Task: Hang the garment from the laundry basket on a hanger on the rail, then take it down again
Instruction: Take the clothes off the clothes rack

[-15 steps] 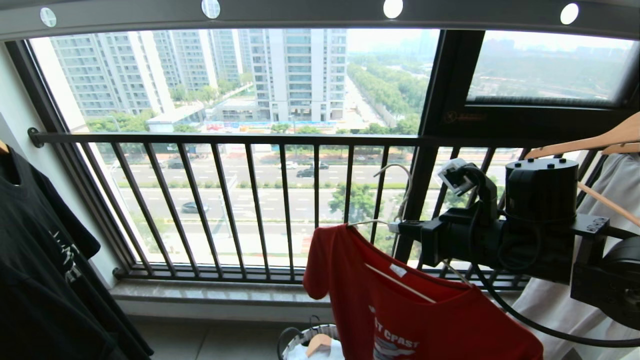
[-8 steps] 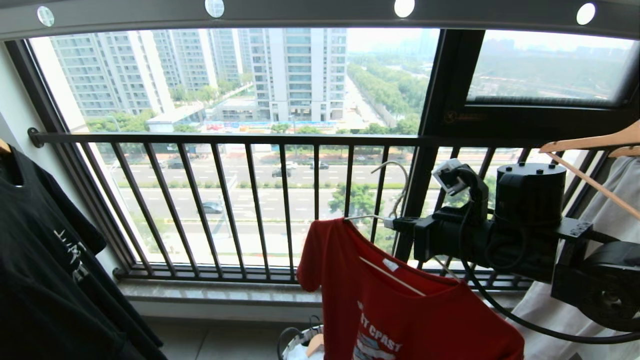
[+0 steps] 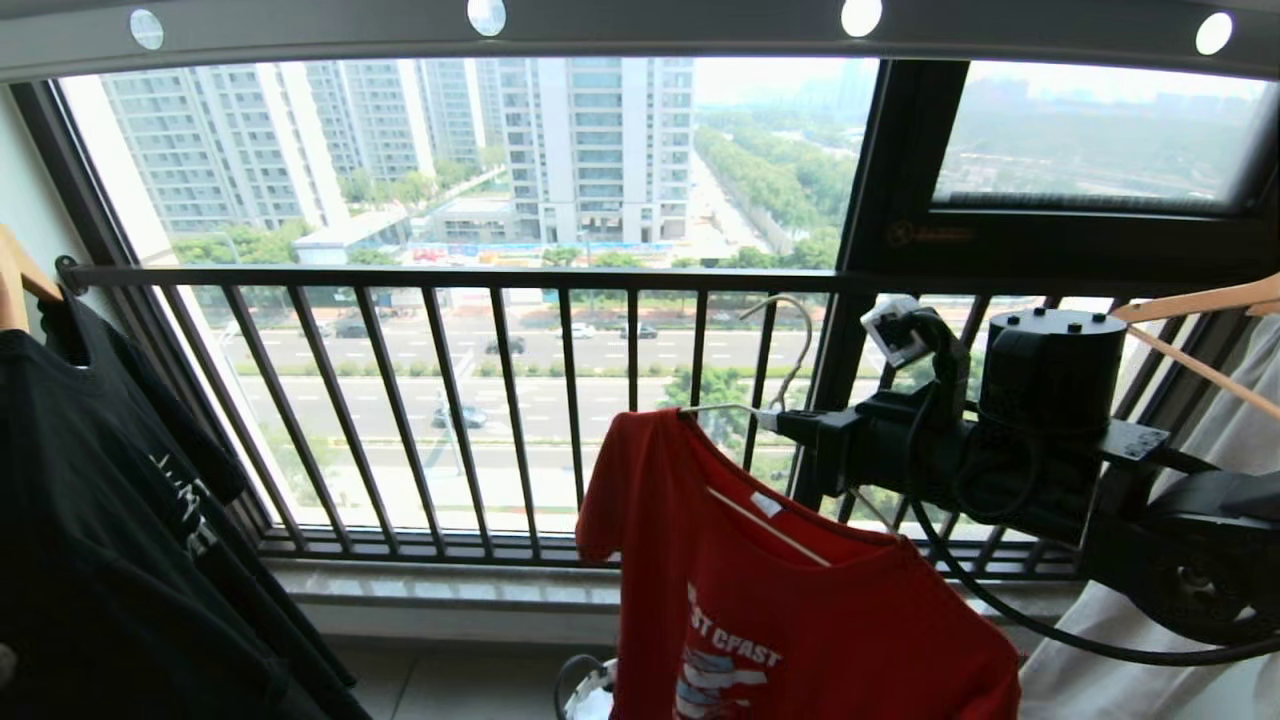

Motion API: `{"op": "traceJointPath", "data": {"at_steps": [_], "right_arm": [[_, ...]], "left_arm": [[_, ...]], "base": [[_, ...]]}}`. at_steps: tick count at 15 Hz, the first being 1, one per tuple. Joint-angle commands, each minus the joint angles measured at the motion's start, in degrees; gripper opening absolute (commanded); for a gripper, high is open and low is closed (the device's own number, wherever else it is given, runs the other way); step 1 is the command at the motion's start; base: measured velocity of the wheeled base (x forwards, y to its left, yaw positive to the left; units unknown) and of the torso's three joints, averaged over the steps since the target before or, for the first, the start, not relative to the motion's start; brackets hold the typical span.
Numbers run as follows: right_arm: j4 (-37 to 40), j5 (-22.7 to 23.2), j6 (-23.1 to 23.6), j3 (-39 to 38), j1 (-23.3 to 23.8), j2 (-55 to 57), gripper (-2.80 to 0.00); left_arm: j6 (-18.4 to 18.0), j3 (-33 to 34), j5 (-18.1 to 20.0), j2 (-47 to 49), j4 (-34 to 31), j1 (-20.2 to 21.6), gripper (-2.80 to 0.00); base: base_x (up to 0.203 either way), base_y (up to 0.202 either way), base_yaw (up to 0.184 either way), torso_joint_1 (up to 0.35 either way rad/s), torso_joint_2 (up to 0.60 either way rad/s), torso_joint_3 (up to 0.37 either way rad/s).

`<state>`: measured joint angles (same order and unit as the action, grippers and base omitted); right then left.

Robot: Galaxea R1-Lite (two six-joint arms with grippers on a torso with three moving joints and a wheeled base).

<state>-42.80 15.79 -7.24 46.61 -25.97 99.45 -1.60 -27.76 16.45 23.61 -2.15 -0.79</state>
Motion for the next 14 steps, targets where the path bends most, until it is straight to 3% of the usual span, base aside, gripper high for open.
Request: {"op": "traceJointPath", "data": {"at_steps": [1, 3, 6, 10, 14], "right_arm": [[-0.3, 0.1, 0.0, 2.2, 0.0, 2.3, -2.8], [-0.3, 0.2, 0.1, 4.2, 0.0, 5.8, -2.8], [0.0, -0.2, 0.1, 11.1, 0.0, 10.9, -2.8], [0.2, -0.3, 0.1, 12.5, -0.1, 11.8, -2.8], [0.1, -3.3, 0.2, 13.7, -0.2, 12.5, -2.8]], "left_arm": [[0.0, -7.0, 4.7, 15.0, -0.2, -0.4, -2.8], [0.1, -13.5, 9.2, 24.9, -0.3, -5.6, -2.8], [0.4, -17.8, 11.6, 37.2, 0.1, -18.0, -2.8], [1.5, -23.3, 12.3, 53.7, 0.7, -24.2, -2.8], [3.6, -29.0, 12.3, 70.6, 6.9, -26.2, -2.8]], "base": [[0.0, 0.0, 0.0, 0.0, 0.0, 0.0], [0.0, 0.0, 0.0, 0.0, 0.0, 0.0], [0.0, 0.0, 0.0, 0.0, 0.0, 0.0], [0.0, 0.0, 0.0, 0.0, 0.0, 0.0], [0.0, 0.0, 0.0, 0.0, 0.0, 0.0]]}}
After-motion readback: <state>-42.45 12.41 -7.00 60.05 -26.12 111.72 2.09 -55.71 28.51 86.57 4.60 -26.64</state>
